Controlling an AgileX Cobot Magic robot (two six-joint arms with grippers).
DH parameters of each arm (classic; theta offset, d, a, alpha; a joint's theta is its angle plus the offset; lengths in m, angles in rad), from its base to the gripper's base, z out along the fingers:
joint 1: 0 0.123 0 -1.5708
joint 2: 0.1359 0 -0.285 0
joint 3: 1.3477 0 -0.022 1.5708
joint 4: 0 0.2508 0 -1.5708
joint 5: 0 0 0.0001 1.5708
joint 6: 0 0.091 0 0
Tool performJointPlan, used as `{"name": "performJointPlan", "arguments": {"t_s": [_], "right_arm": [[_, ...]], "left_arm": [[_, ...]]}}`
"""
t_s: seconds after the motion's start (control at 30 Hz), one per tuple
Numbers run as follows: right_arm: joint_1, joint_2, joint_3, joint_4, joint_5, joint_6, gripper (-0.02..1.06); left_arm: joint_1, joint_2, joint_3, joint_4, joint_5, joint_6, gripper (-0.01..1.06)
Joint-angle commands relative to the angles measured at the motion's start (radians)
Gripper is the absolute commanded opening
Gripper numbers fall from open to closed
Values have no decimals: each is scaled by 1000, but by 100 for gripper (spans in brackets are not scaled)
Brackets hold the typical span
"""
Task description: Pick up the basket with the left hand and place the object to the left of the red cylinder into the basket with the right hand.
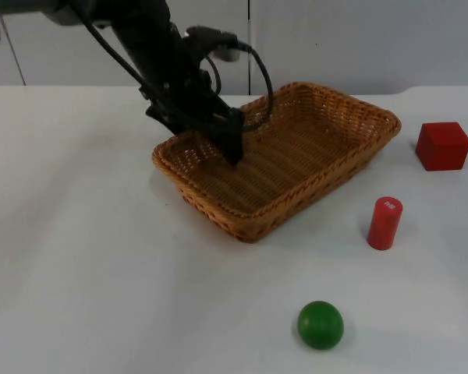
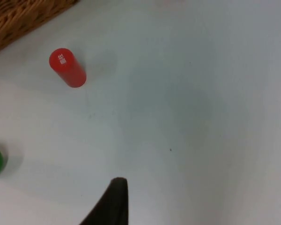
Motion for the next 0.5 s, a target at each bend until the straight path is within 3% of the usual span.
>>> {"name": "performJointPlan", "arguments": {"t_s": [0.0,0.13,0.27,0.3,0.37,0.47], "right_arm": [[-9,0,0,-5,-11,-2,105],[-9,0,0,-5,-18,-2,105],[-9,0,0,-5,-20,-2,105],[-9,0,0,-5,-20,-2,105],[-9,0,0,-5,-25,-2,105],[-9,0,0,-5,-25,-5,105]], "left_arm": [[-5,12,-11,10,-7,-4,83],[-7,30,-11,10,-17,-4,65],[-7,32,-11,12,-24,-4,25],[-7,32,-11,12,-24,-4,25],[-7,32,-11,12,-35,-4,4],[-5,28,-11,31,-52,-24,0]]}}
